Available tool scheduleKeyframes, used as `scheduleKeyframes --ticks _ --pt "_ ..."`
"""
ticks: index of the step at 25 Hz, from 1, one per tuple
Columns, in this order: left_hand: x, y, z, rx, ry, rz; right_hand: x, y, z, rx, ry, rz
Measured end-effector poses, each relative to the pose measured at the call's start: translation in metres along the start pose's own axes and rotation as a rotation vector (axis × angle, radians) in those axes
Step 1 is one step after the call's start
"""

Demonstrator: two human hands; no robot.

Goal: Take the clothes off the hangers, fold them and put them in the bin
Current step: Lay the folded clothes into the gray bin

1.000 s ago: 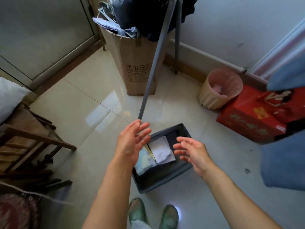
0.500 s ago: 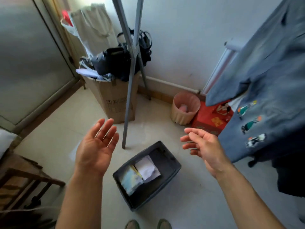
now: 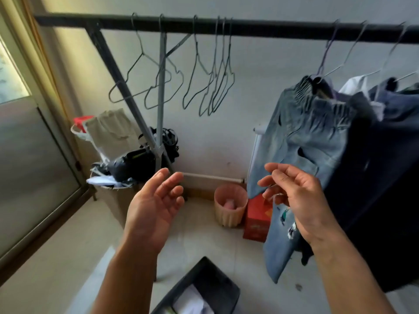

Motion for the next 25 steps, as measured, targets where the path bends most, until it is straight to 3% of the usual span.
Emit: scheduleKeyframes --ticks 4,7,9,11,13,21,25 --pt "0.009 -0.038 0.014 0.085 0.015 0.027 0.034 0.028 0.008 -0.061 0.128 -0.060" --pt "0.011 -0.062 0.023 0.146 -0.011 0.066 0.083 0.058 0.026 -0.210 0.327 -0.162" --pt "0.012 -0.074 0.027 0.174 -0.033 0.116 0.120 0.082 0.047 -0.399 0.455 -0.507" --pt "0.015 -0.082 0.029 0.187 -0.042 0.176 0.137 0.099 0.077 -0.527 0.370 -0.967" --pt "0.019 -0.086 0.029 0.195 -0.043 0.214 0.132 0.110 0.105 -0.497 0.183 -1.130" --pt "0.021 -0.088 0.033 0.170 -0.046 0.273 0.121 0.117 0.139 -0.465 -0.002 -1.131" --pt "0.020 -0.090 0.034 0.156 -0.060 0.286 0.110 0.117 0.156 -0.327 -0.053 -0.990"
Point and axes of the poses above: each hand's wrist, its own z-axis towards the middle knuckle, its own y-axis out of the back of the hand, x = y × z, the point moved 6 cm from there along z, towards the middle knuckle, and after that the axes turned 10 degrees about x, right-handed, at the moved point
